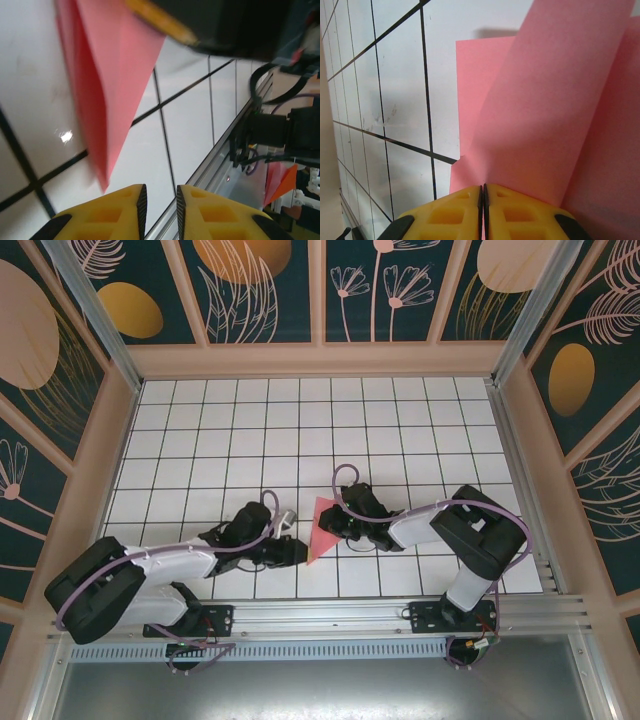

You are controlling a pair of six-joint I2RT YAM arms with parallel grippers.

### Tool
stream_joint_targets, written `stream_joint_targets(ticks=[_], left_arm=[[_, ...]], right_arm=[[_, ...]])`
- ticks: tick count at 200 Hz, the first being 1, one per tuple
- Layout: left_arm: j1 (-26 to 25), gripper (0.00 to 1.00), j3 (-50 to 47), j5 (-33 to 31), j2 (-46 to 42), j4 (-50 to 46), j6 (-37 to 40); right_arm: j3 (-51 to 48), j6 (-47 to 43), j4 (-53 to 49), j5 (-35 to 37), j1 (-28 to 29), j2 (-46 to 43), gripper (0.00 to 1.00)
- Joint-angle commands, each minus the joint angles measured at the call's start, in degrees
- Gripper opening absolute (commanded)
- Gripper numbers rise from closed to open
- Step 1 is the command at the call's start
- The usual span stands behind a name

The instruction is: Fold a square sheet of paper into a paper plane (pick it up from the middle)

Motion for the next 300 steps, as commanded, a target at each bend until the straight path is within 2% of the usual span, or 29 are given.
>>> stream_joint_targets(ticks=[1, 52, 89, 139, 213, 232, 267, 279, 300], left_arm=[[-0.26, 0.27, 3.69, -2.22, 2.31, 1.11, -0.89], [-0.29, 0.26, 6.18, 1.84, 14.48, 6.81, -1.89], [-0.42, 0.25, 2.92, 5.72, 16.94, 6.79, -1.31], [-1.14, 0.24, 2.33, 5.05, 15.81, -7.09, 7.01], [-1.5, 0.21, 0.62, 0.88, 8.49, -15.12, 8.02], [-1.56, 0.18, 1.86, -3.31, 4.6, -18.13, 7.72], [-1.5, 0.19, 3.12, -11.05, -3.67, -15.96, 2.2], [-1.48, 0.19, 3.17, -14.02, -4.62, -13.62, 0.08], [-1.46, 0.21, 3.76, -15.2, -3.29, -7.74, -2.36]], right_arm=[[-2.55, -0.92, -9.3, 3.55, -0.66, 5.01, 0.14], [-2.42, -1.09, -9.81, 3.62, -0.66, 4.83, 0.14], [-2.4, -1.23, -10.5, 3.98, -0.65, 4.56, 0.14], [-2.13, -1.36, -10.84, 4.25, -0.66, 5.12, 0.14], [-1.52, -1.26, -11.66, 4.42, -0.66, 5.85, 0.14], [-1.56, -1.01, -11.57, 4.36, -0.65, 5.84, 0.14], [-2.28, -0.47, -10.57, 4.07, -0.57, 5.39, 0.14], [-2.61, -0.44, -10.0, 3.91, -0.57, 5.35, 0.14], [-2.57, -0.53, -9.85, 3.72, -0.57, 5.48, 0.14]])
